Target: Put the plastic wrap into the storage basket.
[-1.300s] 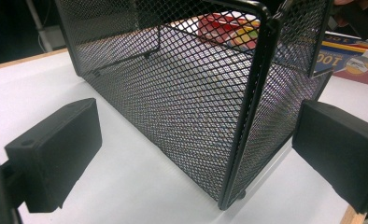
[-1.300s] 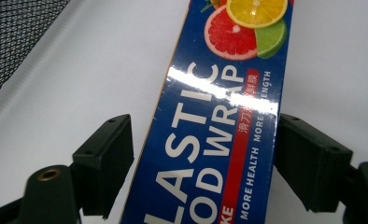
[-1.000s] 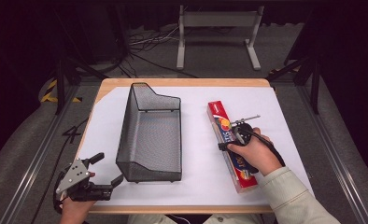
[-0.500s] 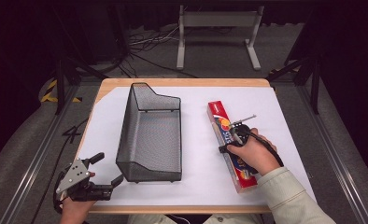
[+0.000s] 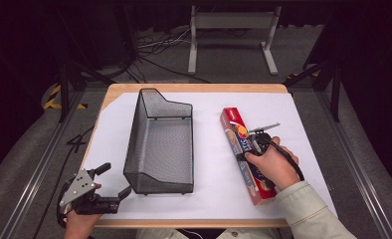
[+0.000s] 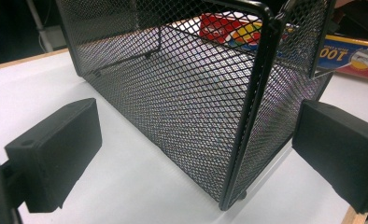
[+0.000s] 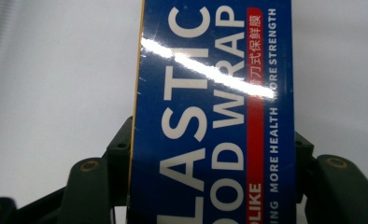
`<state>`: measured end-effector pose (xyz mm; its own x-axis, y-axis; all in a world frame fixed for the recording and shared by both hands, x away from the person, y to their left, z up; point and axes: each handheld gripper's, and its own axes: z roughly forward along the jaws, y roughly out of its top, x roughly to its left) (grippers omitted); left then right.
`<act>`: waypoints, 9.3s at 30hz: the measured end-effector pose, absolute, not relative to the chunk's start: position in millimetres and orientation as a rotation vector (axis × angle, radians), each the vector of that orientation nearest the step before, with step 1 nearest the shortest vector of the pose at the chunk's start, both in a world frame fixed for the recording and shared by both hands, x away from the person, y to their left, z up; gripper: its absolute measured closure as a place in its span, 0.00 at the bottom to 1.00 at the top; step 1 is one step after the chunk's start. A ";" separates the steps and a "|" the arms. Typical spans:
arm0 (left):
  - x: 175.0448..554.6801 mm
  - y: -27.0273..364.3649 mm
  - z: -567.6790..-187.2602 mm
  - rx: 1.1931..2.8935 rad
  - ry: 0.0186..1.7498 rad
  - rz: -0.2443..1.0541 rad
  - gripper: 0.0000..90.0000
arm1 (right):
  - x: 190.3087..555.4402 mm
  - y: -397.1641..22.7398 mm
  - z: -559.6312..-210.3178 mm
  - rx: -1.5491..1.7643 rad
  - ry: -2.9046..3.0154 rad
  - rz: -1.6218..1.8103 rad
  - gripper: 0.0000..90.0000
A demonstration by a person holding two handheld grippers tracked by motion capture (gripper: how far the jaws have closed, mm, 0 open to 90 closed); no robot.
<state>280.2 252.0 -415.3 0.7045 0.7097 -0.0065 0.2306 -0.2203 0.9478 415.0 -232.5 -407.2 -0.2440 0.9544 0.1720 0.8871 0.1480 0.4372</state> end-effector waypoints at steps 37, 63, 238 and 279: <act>278.8 252.0 -414.6 1.772 0.744 0.537 0.03 | 394.0 -258.9 -321.3 1.712 2.112 1.051 0.45; 278.0 253.0 -414.8 1.768 0.740 0.535 0.03 | 402.7 -169.2 -296.5 1.554 2.333 1.173 0.45; 282.1 248.2 -415.8 1.799 0.731 0.525 0.01 | 358.3 -265.8 -289.5 1.022 2.146 1.420 0.22; 287.1 247.6 -418.8 1.812 0.735 0.490 0.01 | 334.3 -336.8 -420.5 1.240 2.039 1.252 0.18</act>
<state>287.1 247.6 -418.8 0.7250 0.6885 -0.0164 0.2493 -0.2401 0.9382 334.3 -336.8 -420.5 -0.4990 0.8629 0.0800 0.4614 0.1864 0.8674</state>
